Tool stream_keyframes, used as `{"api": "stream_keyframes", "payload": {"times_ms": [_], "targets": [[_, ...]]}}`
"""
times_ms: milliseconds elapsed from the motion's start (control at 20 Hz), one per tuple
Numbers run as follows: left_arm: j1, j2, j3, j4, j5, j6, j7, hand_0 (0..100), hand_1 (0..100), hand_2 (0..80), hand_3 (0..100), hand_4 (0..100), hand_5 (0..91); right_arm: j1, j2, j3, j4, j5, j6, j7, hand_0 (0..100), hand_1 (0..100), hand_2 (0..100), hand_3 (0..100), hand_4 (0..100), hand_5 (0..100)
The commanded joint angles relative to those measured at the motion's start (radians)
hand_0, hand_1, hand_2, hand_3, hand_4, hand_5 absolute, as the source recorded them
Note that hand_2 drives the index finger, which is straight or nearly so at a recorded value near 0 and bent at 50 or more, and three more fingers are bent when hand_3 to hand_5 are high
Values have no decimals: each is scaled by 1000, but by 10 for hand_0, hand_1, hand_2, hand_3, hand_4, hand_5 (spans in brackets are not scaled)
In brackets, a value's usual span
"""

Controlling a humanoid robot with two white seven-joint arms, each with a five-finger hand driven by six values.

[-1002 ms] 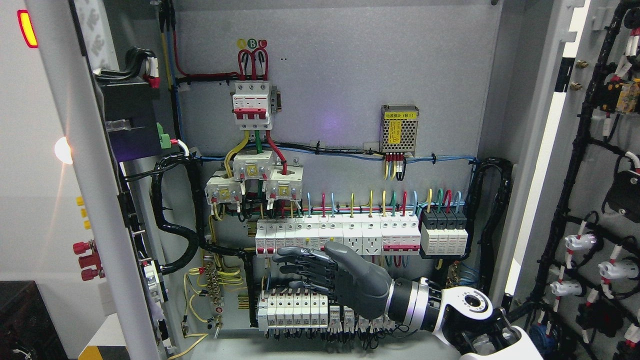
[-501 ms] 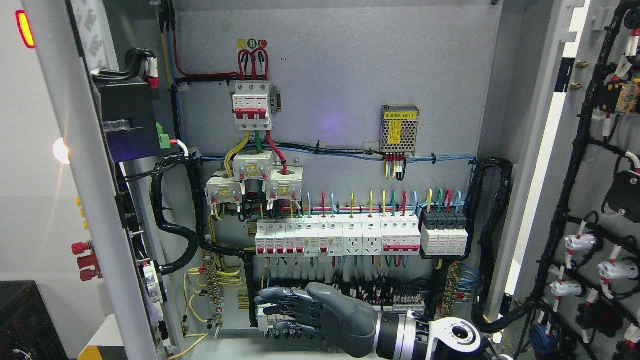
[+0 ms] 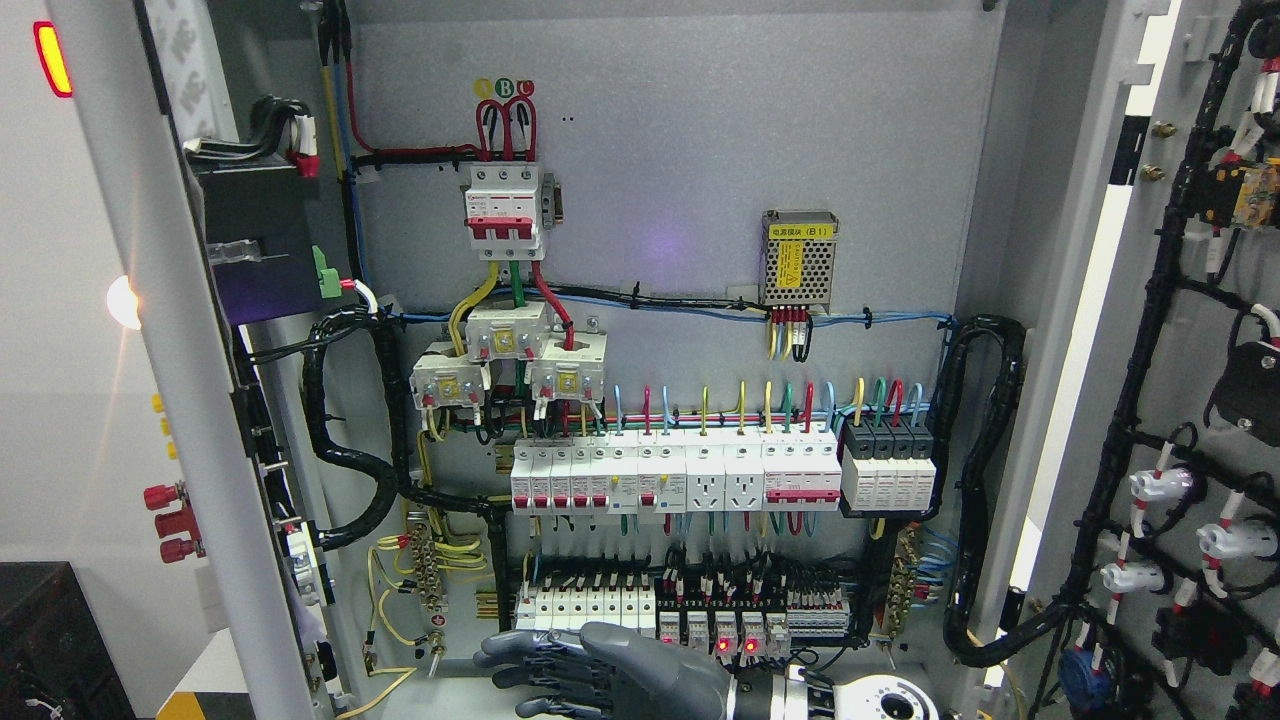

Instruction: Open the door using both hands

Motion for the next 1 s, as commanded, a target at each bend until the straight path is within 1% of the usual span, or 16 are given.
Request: {"api": "stream_keyframes", "payload": {"times_ms": [0,100,250,551,651,751,952], "targets": [[0,-1,0,3,-32,1,0,0,0,0,0,0,0,32,8,55,-49,-1,0,-1,191,0,0,0,0,0],[-2,-1,0,1,-32,1,0,0,0,0,0,0,0,34,10,61,-53,-1,0,-1,191,0,0,0,0,0],[0,-1,0,3,-32,1,0,0,0,0,0,0,0,43,31,72,-78,2,0,-1,191,0,0,0,0,0],[0,-1,0,1,-34,1,0,0,0,0,0,0,0,47,96,81,-79,11,2,-6,191,0,0,0,0,0],[0,-1,0,3,-32,1,0,0,0,0,0,0,0,47,105,98,-79,13,2,-6,191,0,0,0,0,0],[0,-1,0,3,-32,1,0,0,0,0,0,0,0,47,119,103,-79,13,2,-6,191,0,0,0,0,0],[0,1,0,3,-32,1,0,0,0,0,0,0,0,47,125,113,-78,14,2,-8,191,0,0,0,0,0]]}}
